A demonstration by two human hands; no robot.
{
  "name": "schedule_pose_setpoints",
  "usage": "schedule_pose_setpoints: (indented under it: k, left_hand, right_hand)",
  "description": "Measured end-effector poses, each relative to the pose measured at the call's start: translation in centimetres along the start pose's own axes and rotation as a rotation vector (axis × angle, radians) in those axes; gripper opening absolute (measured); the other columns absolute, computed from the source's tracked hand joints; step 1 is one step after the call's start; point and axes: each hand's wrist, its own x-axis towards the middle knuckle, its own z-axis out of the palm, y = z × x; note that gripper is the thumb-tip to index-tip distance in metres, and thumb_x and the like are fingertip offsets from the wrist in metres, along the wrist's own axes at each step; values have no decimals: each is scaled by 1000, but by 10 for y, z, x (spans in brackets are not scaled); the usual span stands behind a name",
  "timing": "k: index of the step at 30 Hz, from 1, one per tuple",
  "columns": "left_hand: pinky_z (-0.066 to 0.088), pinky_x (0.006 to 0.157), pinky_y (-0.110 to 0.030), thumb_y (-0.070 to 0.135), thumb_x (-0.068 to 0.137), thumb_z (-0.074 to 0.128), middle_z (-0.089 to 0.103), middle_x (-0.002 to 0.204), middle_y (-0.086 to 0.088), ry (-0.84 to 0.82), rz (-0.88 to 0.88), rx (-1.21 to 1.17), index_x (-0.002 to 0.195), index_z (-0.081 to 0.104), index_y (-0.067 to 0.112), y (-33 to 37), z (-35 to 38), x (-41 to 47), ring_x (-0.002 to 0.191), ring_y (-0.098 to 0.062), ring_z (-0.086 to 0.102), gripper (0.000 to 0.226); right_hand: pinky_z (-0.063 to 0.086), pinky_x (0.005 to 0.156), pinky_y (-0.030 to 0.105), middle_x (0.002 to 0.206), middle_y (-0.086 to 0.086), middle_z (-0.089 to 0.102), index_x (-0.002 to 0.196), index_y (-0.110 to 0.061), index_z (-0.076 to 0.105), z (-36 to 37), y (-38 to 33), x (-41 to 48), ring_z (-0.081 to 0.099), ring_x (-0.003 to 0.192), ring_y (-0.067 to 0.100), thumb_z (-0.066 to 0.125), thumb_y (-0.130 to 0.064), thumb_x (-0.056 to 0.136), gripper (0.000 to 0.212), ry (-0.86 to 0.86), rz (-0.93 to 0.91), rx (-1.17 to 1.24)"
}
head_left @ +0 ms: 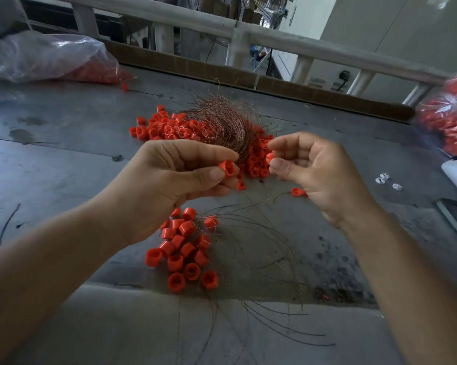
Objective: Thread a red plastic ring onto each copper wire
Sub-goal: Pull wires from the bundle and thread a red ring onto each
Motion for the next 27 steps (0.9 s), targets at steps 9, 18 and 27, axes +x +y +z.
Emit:
schedule_pose_setpoints:
  k: [9,18,27]
  left_hand:
    - [54,63,-20,16,55,66,72,77,-10,34,5,79,76,74,19,-3,2,1,73,-20,70,23]
    - [53,61,-16,15,53,65,72,70,-4,71,-11,138,71,74,23,-4,2,0,66,-15,69,22]
    - [53,59,-16,16,52,65,72,70,-6,68,-32,147,75,74,17,-4,4,1,64,-14,69,25]
  right_hand:
    - [49,67,14,69,-9,67,81,-18,66,29,-14,-18,64,69,3,67,-12,61,20,-124,-103,142]
    - [52,71,18,82,-7,68,83,-22,66,37,-15,-23,67,76,8,71,-10,67,21,-64,-225,-23]
    - [54,68,21,82,-2,69,82,-20,67,37,-14,-24,68,73,11,74,-2,67,25,-60,-232,-58]
